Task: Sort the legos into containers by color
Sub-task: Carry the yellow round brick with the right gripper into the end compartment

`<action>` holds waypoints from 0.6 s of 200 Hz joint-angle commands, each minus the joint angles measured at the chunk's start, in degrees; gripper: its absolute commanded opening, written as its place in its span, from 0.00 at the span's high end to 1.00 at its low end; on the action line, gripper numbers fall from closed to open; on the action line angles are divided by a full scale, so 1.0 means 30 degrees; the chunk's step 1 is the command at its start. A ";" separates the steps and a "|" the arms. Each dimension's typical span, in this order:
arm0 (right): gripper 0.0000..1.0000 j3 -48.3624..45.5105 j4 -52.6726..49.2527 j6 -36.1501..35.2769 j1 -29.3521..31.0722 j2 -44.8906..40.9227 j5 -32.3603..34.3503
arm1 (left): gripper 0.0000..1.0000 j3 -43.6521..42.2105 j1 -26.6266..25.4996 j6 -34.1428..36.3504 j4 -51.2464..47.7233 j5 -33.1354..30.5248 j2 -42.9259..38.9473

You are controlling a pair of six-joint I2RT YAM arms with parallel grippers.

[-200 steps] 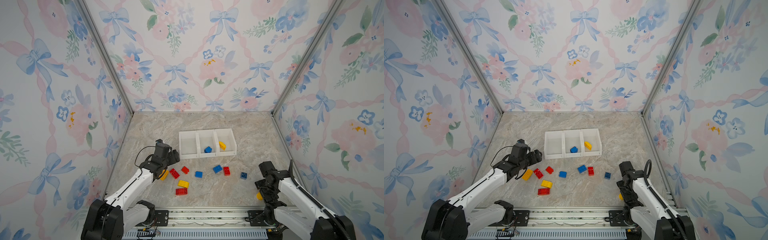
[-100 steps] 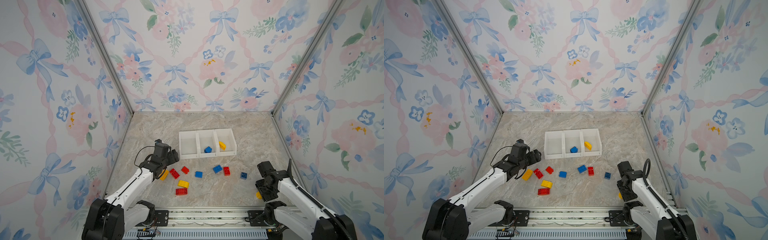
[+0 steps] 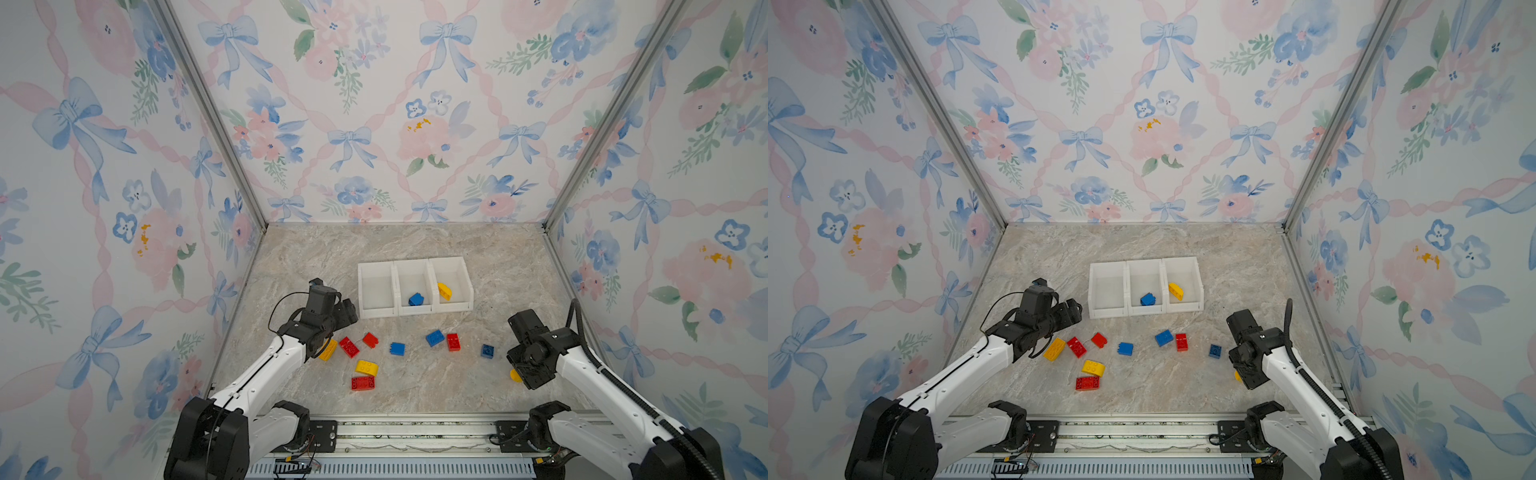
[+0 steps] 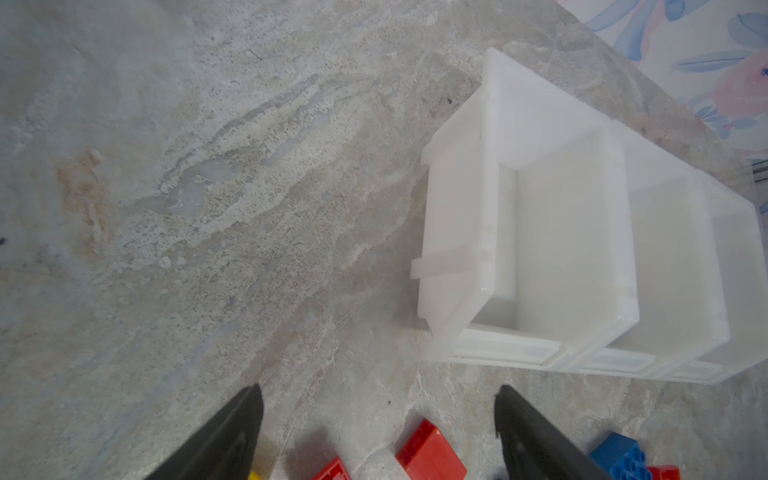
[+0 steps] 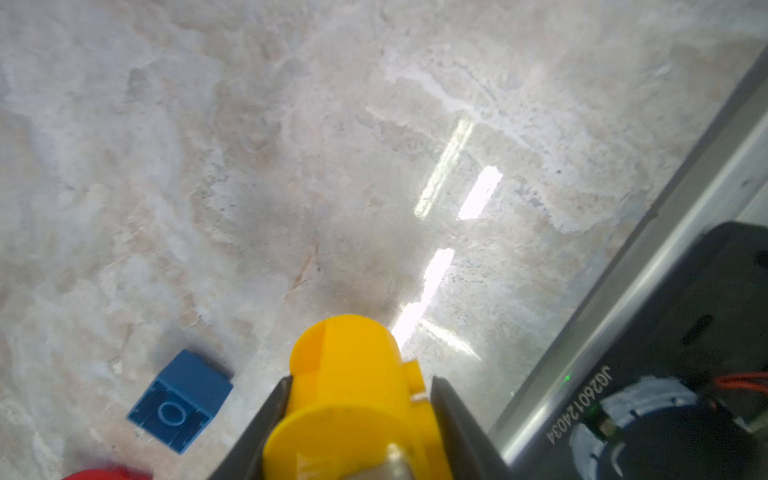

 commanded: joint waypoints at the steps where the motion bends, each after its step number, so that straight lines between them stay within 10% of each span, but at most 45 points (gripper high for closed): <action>1: 0.69 0.2085 -0.0984 -0.1486 0.0957 0.0998 0.1319 | 0.11 0.0107 0.0189 0.0621 0.0041 0.0354 -0.0198; 120: 0.69 1.3632 0.2879 -1.2867 0.3244 1.1219 0.0259 | 0.11 0.0088 0.0232 0.0858 0.0276 0.0566 -0.0359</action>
